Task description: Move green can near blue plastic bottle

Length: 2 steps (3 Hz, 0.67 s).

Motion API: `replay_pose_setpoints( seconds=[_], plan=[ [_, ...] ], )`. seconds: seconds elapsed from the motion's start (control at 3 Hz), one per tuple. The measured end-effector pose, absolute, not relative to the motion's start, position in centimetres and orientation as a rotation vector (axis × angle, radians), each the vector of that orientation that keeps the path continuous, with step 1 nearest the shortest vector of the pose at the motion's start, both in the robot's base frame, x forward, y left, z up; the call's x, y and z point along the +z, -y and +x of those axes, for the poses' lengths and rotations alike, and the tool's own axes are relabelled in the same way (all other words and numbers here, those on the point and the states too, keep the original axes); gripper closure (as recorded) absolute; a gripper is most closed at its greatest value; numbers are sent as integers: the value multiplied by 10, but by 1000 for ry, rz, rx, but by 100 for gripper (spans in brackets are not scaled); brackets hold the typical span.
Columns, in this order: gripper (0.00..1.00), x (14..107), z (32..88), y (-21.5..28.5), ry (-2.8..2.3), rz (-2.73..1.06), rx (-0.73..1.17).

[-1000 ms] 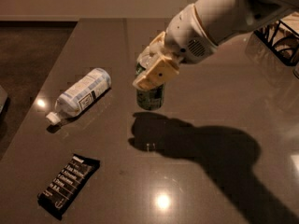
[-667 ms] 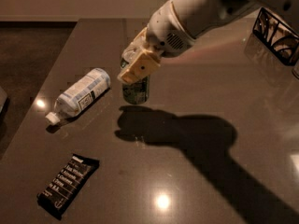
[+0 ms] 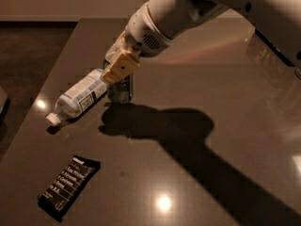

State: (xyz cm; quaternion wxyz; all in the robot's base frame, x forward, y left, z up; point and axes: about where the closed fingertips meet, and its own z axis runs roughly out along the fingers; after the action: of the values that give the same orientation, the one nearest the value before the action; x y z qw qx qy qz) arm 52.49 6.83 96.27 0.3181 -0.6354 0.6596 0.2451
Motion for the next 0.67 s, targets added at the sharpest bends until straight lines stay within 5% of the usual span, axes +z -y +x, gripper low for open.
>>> replay_pose_setpoints(
  seconds=[0.67],
  plan=[
    [100,946,528,-108,-1723,-1690,668]
  ],
)
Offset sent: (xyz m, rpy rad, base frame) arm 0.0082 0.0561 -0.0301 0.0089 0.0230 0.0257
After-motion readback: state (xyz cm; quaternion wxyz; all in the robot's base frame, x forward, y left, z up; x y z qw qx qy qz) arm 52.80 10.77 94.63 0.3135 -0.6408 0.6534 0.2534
